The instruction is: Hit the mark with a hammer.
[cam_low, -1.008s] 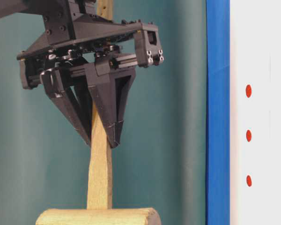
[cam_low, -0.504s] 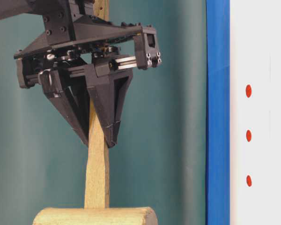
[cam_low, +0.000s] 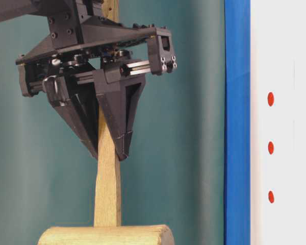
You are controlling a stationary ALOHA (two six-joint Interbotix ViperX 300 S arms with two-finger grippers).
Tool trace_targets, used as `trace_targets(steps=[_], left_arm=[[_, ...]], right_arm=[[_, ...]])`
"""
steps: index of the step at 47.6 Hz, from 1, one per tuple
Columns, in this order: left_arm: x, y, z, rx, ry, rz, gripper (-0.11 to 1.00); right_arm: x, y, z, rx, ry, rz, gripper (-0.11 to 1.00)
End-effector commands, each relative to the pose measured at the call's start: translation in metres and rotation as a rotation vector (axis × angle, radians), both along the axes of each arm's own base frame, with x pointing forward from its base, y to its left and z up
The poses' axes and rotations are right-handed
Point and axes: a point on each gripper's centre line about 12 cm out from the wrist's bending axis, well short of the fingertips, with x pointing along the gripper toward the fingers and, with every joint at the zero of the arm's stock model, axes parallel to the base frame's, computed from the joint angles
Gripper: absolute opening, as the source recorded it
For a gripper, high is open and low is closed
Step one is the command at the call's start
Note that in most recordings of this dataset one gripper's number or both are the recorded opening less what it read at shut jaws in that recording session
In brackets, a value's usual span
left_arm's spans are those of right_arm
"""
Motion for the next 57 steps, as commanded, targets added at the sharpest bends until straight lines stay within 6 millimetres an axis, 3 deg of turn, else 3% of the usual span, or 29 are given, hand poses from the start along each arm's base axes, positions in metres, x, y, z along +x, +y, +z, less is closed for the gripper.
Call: trace_targets(steps=[1,16,33,42,53,57], left_arm=[[0.003,0.001,0.005,-0.011,-0.02,0.004,0.94],[0.021,0.002,0.005,-0.047,-0.044,0.012,0.94],[0.083,0.003,-0.005,-0.063,0.003,0.017,0.94],[0.103,0.002,-0.005,-0.065,0.022,0.017,0.94],[0.107,0.003,-0.004,-0.064,0.023,0.017,0.93],[0.107,0.003,-0.005,-0.07,0.025,0.018,0.84]], right_arm=[[0.001,0.0,0.027,0.001,-0.075,-0.002,0.1],[0.003,-0.001,0.029,-0.015,-0.079,-0.003,0.1],[0.003,-0.001,0.027,-0.011,-0.057,0.001,0.1],[0.004,-0.002,0.029,-0.01,-0.063,-0.001,0.1],[0.004,-0.003,0.031,-0.005,-0.067,-0.004,0.1],[0.005,-0.003,0.031,-0.002,-0.069,-0.005,0.1]])
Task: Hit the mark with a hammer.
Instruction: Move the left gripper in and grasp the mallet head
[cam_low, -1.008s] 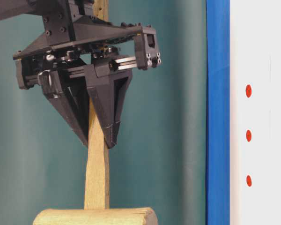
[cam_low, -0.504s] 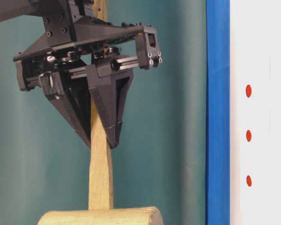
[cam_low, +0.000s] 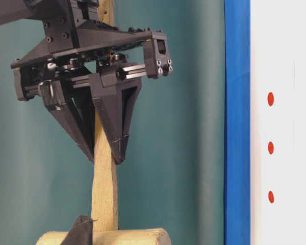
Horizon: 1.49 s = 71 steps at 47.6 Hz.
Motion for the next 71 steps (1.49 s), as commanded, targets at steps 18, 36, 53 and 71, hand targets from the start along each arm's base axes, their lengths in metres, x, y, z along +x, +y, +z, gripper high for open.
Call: trace_targets(steps=[18,36,53,71], left_arm=[[0.002,0.0,0.009,-0.009,-0.026,0.002,0.43],[0.0,0.001,0.011,-0.011,-0.029,0.003,0.43],[0.0,0.0,0.011,0.0,-0.021,0.001,0.43],[0.0,-0.004,0.006,0.18,0.029,-0.034,0.43]], right_arm=[[0.001,-0.004,0.027,0.014,-0.068,-0.01,0.1],[0.004,-0.006,0.022,0.053,0.004,-0.002,0.24],[-0.004,-0.004,0.028,0.081,0.033,0.012,0.97],[-0.014,-0.016,0.026,0.698,0.136,-0.117,0.97]])
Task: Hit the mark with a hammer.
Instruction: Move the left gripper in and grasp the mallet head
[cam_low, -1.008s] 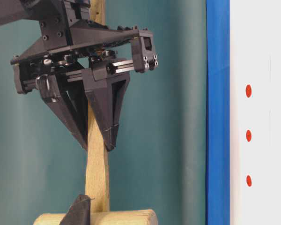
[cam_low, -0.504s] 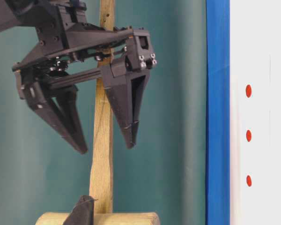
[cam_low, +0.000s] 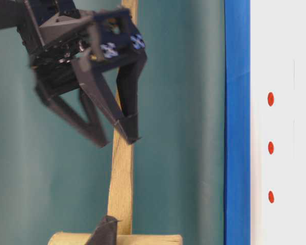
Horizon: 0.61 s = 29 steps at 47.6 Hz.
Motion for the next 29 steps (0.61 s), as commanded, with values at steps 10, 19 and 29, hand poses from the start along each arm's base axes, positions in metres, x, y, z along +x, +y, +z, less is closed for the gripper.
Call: trace_targets(steps=[10,19,29], left_arm=[[0.0015,-0.0074,0.0151,0.121,-0.044,-0.042,0.43],[0.002,-0.0074,0.0163,0.128,-0.047,-0.043,0.43],[0.002,-0.0074,0.0157,0.128,-0.043,-0.043,0.43]], right_arm=[[-0.0043,0.0008,0.0042,0.229,0.075,0.005,0.96],[-0.0042,0.0012,0.0032,0.277,0.075,-0.01,0.96],[-0.0036,0.0003,0.0035,0.282,0.072,-0.016,0.93]])
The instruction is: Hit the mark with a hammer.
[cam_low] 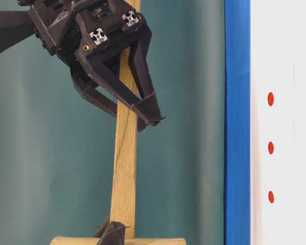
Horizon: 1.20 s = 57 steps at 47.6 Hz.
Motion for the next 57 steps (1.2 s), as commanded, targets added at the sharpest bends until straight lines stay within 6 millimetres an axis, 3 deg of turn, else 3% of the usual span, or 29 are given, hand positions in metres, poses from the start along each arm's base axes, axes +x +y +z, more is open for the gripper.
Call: trace_targets(steps=[1,7,16,21,45,53,57], left_arm=[[0.0028,-0.0015,0.016,0.003,-0.051,-0.006,0.43],[0.0028,-0.0016,0.016,0.003,-0.051,-0.006,0.43],[0.0033,-0.0016,0.0171,0.004,-0.054,-0.007,0.43],[0.0035,-0.0015,0.0167,0.003,-0.052,-0.006,0.43],[0.0032,-0.0015,0.0159,-0.006,-0.049,-0.005,0.44],[0.0028,-0.0015,0.0156,-0.006,-0.047,-0.005,0.86],[0.0018,-0.0015,0.0159,-0.006,-0.046,-0.005,0.86]], right_arm=[[0.0024,-0.0011,0.018,-0.001,-0.049,-0.006,0.93],[0.0035,-0.001,0.0171,-0.002,-0.046,-0.003,0.77],[0.0038,0.0003,0.0165,0.004,-0.037,0.006,0.22],[0.004,-0.0002,0.017,0.003,-0.041,0.001,0.03],[0.0034,0.0004,0.0167,0.08,-0.046,-0.033,0.02],[0.0036,-0.0001,0.0174,0.115,-0.05,-0.05,0.02],[0.0032,0.0006,0.0174,0.133,-0.051,-0.056,0.02]])
